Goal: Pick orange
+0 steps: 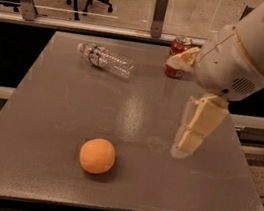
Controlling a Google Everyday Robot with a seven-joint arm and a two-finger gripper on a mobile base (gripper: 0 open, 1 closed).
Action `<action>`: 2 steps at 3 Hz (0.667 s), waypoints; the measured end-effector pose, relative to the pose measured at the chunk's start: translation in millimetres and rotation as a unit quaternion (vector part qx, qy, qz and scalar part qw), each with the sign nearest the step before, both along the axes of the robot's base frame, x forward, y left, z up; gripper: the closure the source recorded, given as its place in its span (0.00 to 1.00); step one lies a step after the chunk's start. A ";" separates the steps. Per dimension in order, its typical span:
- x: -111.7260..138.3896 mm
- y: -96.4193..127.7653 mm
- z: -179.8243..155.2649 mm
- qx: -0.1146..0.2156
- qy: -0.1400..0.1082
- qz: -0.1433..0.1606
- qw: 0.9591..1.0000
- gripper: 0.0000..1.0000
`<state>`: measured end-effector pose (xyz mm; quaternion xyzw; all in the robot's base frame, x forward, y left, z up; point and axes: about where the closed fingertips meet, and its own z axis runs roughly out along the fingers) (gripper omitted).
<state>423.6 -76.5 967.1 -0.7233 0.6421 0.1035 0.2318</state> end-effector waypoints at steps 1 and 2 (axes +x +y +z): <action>-34.0 52.5 -28.4 0.014 -0.013 0.097 0.995 0.00; -45.1 76.7 -51.9 0.010 -0.021 0.141 0.990 0.00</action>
Offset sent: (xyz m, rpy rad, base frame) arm -0.0560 0.1042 -0.0869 0.0140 -0.0524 0.3924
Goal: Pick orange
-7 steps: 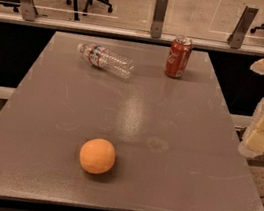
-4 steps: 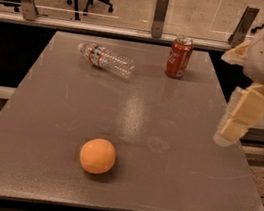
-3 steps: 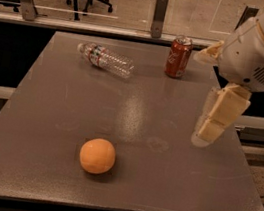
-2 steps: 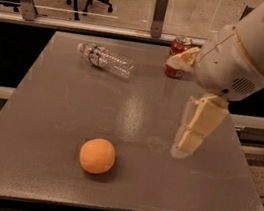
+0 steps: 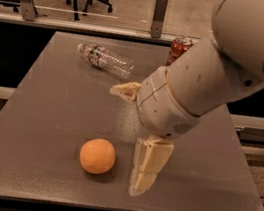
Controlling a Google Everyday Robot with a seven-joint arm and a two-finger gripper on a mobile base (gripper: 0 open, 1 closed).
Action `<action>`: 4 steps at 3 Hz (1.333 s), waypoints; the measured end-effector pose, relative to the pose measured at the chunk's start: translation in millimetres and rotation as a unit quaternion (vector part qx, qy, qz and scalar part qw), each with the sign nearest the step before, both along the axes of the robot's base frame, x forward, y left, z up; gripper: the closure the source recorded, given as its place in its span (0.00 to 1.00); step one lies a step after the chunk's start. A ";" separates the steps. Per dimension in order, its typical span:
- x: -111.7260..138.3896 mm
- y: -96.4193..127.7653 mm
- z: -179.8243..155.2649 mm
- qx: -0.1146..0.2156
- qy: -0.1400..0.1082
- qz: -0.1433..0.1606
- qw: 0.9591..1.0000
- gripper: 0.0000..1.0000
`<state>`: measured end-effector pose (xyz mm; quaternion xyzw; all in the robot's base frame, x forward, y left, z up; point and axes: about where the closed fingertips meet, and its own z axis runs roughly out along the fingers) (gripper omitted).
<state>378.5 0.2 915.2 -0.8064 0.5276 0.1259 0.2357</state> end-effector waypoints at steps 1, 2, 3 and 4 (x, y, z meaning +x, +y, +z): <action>3.9 18.1 -27.3 -0.010 0.002 0.028 1.000 0.00; 14.1 30.2 -55.9 -0.019 0.017 0.044 0.999 0.00; 17.9 34.6 -66.7 -0.021 0.025 0.048 0.998 0.00; 18.1 37.7 -68.3 -0.016 0.038 0.049 0.998 0.00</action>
Offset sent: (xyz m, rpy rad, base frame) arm 0.0251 0.0374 -0.0821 -0.0504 0.0658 0.1119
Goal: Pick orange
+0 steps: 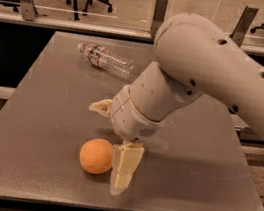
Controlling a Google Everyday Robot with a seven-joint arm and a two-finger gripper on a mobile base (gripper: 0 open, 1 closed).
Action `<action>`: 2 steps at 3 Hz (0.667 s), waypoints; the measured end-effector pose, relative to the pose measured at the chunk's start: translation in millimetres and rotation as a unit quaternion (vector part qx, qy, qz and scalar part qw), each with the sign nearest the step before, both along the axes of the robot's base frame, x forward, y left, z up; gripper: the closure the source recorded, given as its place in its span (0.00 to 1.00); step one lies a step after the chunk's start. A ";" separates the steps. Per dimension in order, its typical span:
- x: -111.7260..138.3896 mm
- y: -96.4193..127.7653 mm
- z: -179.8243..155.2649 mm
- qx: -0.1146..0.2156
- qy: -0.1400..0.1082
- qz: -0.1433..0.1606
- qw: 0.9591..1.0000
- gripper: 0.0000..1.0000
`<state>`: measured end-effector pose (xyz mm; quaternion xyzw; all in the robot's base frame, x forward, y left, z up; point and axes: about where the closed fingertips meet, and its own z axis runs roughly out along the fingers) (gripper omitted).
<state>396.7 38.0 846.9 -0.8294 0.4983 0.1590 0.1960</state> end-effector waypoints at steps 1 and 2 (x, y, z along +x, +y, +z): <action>-1.4 2.5 -2.7 0.000 0.013 0.001 1.000 0.17; -3.5 4.3 -4.5 -0.001 0.027 0.002 1.000 0.49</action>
Offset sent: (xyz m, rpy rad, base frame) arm -0.0034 0.0043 -0.0092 -0.0028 0.0755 0.0041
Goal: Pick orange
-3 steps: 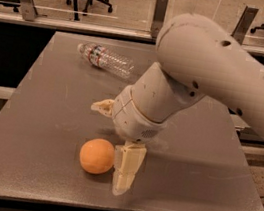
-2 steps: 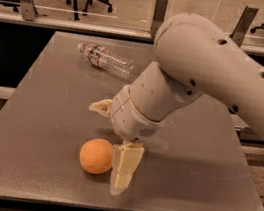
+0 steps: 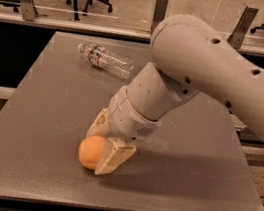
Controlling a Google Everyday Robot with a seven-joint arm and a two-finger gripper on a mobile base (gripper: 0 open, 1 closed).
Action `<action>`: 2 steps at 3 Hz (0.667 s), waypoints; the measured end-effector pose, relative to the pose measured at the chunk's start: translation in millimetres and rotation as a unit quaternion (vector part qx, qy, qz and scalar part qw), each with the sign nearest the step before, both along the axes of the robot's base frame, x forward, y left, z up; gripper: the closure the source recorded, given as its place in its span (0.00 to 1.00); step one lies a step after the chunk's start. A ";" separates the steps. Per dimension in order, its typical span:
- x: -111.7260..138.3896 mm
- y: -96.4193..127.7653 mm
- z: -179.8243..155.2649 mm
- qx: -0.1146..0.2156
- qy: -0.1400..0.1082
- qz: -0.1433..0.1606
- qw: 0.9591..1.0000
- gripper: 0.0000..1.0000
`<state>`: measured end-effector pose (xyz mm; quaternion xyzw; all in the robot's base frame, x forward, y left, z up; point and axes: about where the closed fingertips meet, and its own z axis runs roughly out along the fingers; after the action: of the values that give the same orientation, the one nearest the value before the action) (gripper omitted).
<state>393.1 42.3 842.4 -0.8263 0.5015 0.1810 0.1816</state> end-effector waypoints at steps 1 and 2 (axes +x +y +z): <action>-0.5 0.4 0.8 0.000 0.007 -0.001 1.000 0.71; 24.0 -8.9 28.3 0.000 0.025 -0.019 1.000 1.00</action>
Offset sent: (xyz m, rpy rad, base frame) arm 0.0506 -0.0201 0.0590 0.0097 0.0902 -0.0944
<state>417.1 33.4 870.7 -0.8117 0.5218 0.1980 0.1722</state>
